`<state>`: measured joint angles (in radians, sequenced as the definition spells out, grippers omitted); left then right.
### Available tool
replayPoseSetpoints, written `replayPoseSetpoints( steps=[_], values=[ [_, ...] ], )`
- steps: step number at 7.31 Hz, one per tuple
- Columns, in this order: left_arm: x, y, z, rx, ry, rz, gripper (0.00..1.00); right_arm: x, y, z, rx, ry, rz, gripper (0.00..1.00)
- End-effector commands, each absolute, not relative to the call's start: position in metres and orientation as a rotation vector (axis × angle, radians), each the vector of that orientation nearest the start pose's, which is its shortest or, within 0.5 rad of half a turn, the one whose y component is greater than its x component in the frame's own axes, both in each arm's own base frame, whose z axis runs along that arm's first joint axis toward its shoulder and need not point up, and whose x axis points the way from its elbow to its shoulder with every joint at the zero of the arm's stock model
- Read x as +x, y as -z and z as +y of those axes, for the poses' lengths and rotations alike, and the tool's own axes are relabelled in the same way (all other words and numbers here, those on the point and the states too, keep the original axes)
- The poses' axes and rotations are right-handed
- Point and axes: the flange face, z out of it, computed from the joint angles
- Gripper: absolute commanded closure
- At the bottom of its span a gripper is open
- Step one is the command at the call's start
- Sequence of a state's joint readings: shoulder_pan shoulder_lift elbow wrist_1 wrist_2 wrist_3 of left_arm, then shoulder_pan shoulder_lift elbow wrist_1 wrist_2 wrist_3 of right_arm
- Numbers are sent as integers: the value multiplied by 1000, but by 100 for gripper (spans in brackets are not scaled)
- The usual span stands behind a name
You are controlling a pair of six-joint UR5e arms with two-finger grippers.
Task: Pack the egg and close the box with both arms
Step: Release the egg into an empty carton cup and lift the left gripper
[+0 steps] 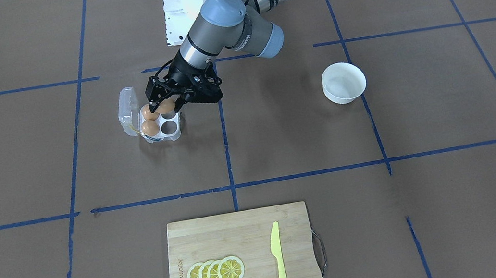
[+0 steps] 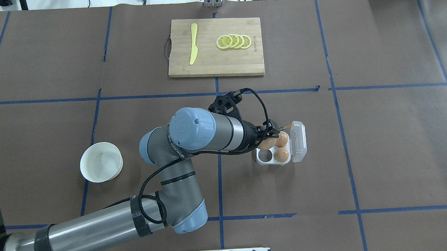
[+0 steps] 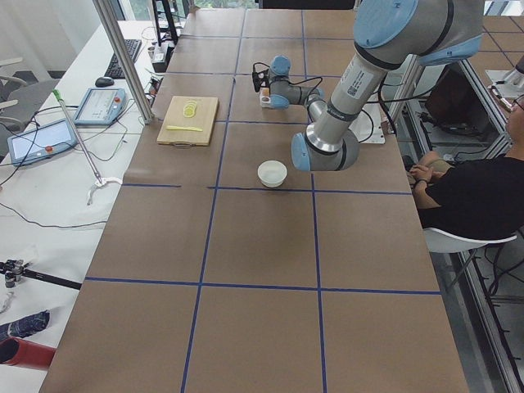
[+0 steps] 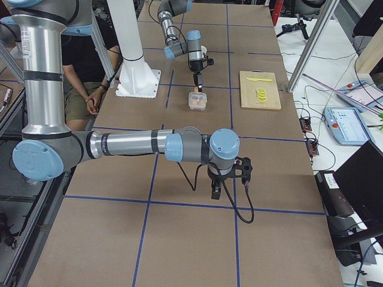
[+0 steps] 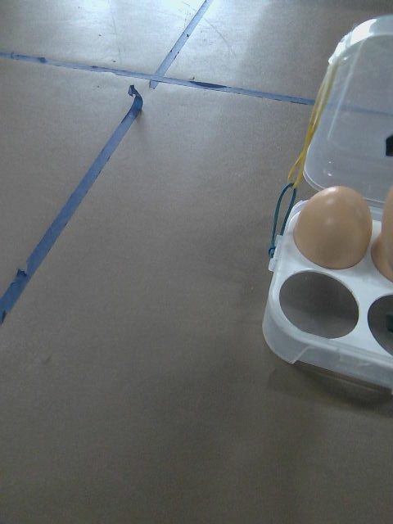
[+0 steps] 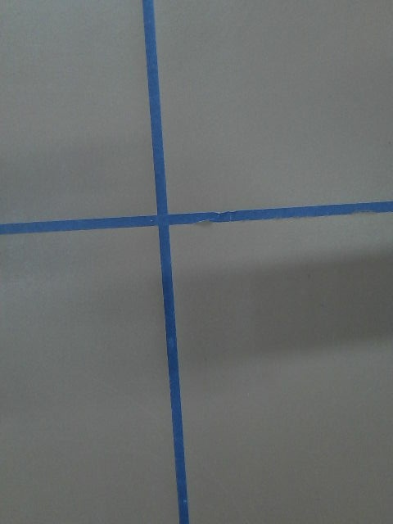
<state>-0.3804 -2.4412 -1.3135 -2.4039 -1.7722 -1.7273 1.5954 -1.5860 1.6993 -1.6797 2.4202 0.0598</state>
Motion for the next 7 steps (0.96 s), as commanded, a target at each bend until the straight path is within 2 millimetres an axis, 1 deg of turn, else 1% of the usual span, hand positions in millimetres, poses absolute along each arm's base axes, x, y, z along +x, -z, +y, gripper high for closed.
replayPoseSetpoints(
  steps=[1, 2, 3, 4, 5, 6, 7],
  values=[
    [660, -123, -384, -4, 293, 1460, 45, 70, -608, -482, -10, -76, -855, 0],
    [660, -122, -384, 1, 287, 1464, 0, 70, -608, -482, -8, -71, -858, 0],
    [656, -120, -386, 5, 287, 1469, 0, 69, -602, -482, 2, -65, -868, 0],
    [650, -119, -392, 10, 289, 1466, 0, 69, -593, -483, 15, -67, -869, 0],
    [636, -116, -403, 4, 283, 1474, 0, 68, -584, -483, 25, -71, -869, 0],
    [612, -110, -423, -45, 266, 1440, 0, 49, -555, -485, 21, -98, -874, 0],
    [582, -107, -438, -76, 274, 1392, 0, 13, -519, -484, -2, -125, -882, 0]
  ],
)
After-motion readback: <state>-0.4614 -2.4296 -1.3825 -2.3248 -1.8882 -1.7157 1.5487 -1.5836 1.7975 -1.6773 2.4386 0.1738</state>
